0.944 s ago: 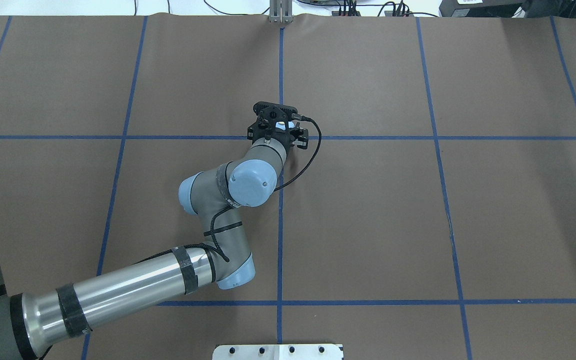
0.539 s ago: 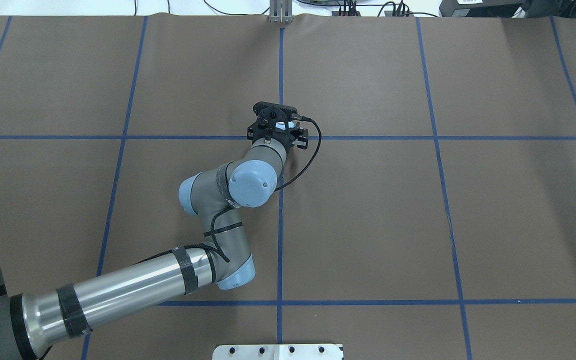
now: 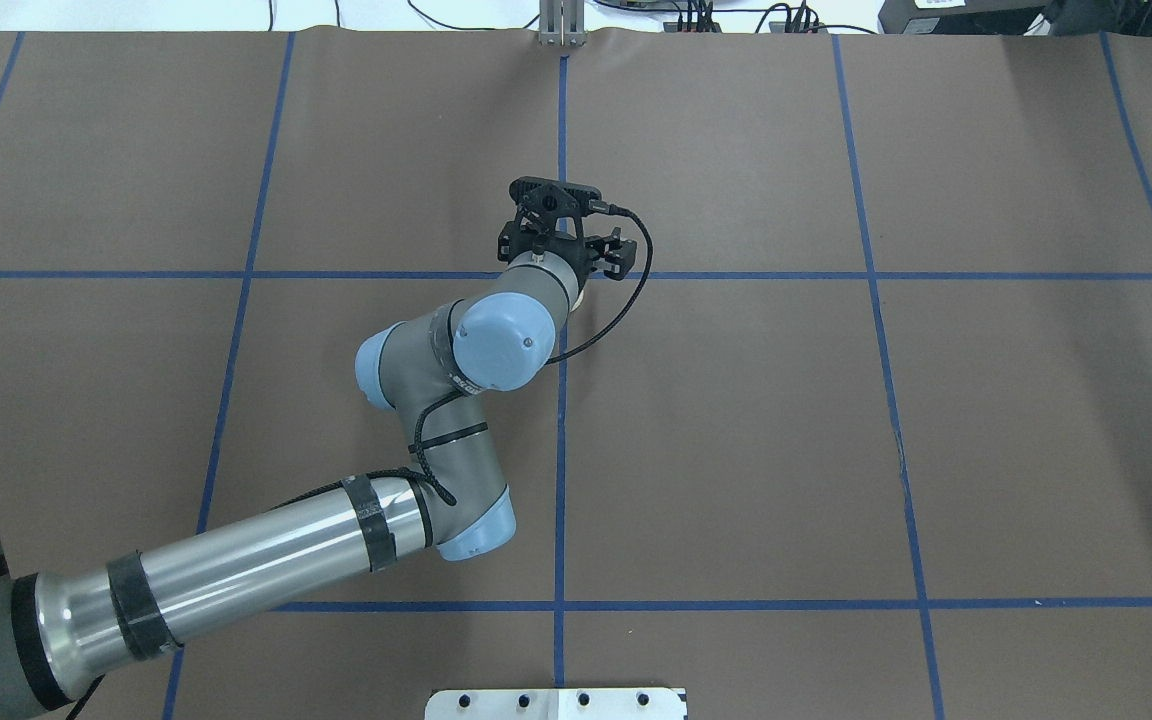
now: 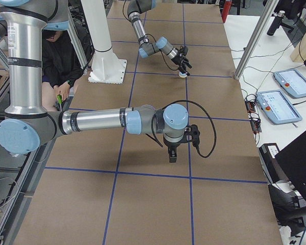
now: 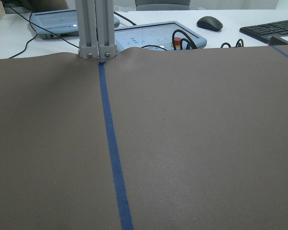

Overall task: Place and press bell with both arms
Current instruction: 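Release the bell and withdraw the left arm while the right arm approaches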

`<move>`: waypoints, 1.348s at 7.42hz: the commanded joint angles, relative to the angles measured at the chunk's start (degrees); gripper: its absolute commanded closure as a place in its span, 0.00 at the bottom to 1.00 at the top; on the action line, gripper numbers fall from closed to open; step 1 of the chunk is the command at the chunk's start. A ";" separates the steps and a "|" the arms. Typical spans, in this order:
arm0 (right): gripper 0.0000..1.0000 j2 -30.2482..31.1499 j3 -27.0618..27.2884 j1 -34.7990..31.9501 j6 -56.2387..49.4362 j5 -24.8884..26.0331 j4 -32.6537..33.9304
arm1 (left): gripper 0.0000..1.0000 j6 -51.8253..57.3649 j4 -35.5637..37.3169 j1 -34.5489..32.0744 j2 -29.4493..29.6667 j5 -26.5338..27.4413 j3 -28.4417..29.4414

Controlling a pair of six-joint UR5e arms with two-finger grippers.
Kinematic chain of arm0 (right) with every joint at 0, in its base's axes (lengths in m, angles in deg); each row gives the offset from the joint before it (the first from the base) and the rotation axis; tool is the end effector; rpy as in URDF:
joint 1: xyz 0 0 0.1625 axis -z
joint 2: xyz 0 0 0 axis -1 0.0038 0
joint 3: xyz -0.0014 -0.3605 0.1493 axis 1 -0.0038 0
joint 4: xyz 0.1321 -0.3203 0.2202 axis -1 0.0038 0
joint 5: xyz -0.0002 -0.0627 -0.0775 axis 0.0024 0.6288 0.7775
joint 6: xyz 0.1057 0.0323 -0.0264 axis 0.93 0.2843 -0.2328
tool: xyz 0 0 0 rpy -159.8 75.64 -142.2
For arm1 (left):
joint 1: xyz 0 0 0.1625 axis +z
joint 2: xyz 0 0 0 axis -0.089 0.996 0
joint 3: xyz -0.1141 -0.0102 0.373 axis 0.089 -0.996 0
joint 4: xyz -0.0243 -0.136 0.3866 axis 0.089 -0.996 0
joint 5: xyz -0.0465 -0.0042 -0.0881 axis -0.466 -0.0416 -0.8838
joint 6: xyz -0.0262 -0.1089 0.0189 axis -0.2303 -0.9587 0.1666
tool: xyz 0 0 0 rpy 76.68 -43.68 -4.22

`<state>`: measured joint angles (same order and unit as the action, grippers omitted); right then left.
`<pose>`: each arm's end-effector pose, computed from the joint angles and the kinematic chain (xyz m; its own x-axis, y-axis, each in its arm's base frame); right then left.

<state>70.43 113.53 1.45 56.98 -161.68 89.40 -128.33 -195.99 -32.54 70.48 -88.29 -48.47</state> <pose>0.0326 -0.4705 0.5591 0.6406 -0.1020 0.7611 0.0420 0.9943 0.0979 0.6274 -0.5251 0.1754 0.6240 0.2344 -0.7455 0.4931 0.6220 0.6083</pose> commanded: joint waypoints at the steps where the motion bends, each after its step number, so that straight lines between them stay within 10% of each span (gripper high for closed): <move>1: 0.00 -0.28 0.21 0.88 0.19 0.13 0.05 | 0.00 0.49 10.35 -7.06 0.03 -12.84 -5.54; 4: 0.00 -9.62 -0.49 7.61 11.51 0.91 -1.18 | 0.00 7.60 18.92 -15.08 -1.02 -23.60 -6.80; 10: 0.00 -35.95 -7.61 28.20 50.75 5.74 -1.35 | 0.00 26.04 19.97 -33.80 -28.24 -43.04 -21.28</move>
<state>37.59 106.37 26.97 100.49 -156.49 88.38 -106.14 -176.82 -62.72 46.95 -129.11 -67.45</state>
